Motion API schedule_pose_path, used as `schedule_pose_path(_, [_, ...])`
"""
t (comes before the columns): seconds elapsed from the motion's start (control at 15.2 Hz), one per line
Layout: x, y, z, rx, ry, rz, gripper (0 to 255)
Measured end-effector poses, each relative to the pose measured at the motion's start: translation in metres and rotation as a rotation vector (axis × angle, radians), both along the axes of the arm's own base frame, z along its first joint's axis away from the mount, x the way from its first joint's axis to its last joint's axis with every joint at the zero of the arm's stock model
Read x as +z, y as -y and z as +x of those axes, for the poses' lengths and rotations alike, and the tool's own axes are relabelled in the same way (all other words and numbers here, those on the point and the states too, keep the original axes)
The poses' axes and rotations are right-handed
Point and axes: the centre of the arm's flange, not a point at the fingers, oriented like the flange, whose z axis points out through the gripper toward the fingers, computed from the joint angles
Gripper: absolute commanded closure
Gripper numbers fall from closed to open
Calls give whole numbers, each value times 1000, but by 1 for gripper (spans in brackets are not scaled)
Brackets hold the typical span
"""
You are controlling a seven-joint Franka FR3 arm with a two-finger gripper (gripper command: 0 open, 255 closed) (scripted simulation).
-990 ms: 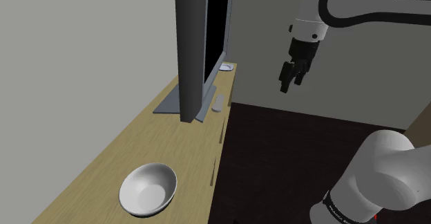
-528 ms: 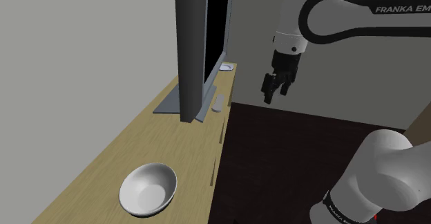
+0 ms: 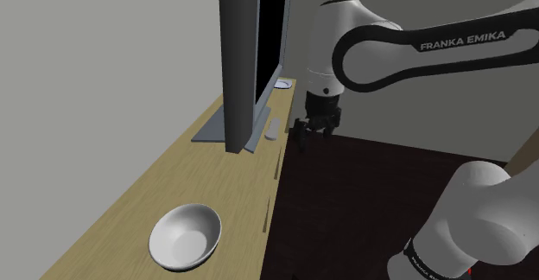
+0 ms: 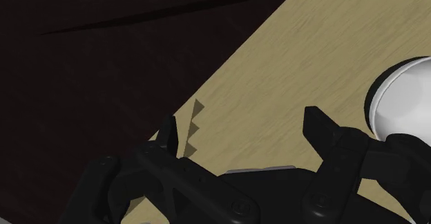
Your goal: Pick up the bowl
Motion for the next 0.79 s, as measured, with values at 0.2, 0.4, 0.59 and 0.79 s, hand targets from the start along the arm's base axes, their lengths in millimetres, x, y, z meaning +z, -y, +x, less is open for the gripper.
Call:
schedule_pose_path(0.2, [-23,-30,15,-18,-5,1,0])
schedule_pose_path(0.4, [-41,-59,29,-35,-11,1,0])
schedule_pose_path(0.59, [-61,-91,43,-52,-16,1,0])
schedule_pose_path(0.79, [-83,-119,59,-70,-21,1,0])
